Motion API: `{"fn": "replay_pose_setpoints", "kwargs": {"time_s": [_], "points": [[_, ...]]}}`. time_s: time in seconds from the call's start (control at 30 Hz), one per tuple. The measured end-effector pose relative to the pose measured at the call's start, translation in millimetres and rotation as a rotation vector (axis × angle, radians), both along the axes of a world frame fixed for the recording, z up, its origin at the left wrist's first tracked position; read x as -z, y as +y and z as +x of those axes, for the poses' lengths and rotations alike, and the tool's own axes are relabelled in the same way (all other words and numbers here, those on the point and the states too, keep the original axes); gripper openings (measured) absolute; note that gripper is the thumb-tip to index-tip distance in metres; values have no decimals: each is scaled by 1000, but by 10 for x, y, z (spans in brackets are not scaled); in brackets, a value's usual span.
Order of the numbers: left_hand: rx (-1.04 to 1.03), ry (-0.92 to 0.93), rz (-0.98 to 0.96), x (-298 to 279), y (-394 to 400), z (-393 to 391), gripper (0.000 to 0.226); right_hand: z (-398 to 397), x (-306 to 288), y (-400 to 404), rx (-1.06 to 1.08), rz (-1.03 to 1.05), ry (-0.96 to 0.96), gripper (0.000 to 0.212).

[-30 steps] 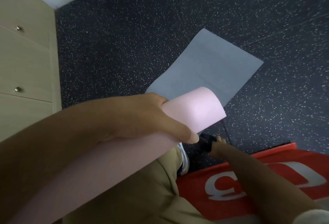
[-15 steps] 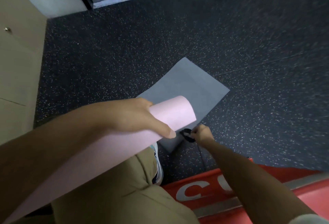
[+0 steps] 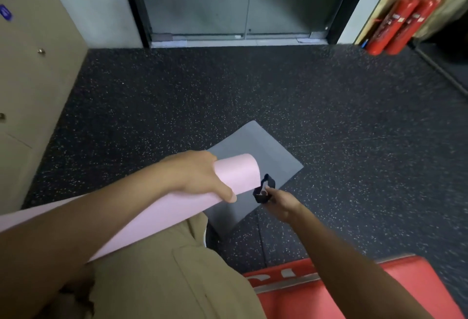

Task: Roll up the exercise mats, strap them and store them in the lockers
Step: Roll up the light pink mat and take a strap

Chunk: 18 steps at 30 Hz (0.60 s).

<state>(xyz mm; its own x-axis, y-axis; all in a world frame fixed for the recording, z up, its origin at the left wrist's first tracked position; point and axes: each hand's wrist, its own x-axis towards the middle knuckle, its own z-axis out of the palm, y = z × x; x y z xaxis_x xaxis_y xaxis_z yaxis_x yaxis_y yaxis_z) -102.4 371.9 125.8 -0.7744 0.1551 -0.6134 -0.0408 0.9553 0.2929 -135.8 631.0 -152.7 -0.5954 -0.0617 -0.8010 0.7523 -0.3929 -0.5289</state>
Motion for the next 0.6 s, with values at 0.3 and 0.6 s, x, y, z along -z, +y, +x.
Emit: {"fn": "replay_pose_setpoints", "kwargs": {"time_s": [0.3,0.6], "points": [[23,261,-119,-103,-45,428,68,192,-1233,-199,-132,-7,325,30],[63,424,-138,-211,19,668,62,596,-2140,-380,-395,-31,474,47]]}}
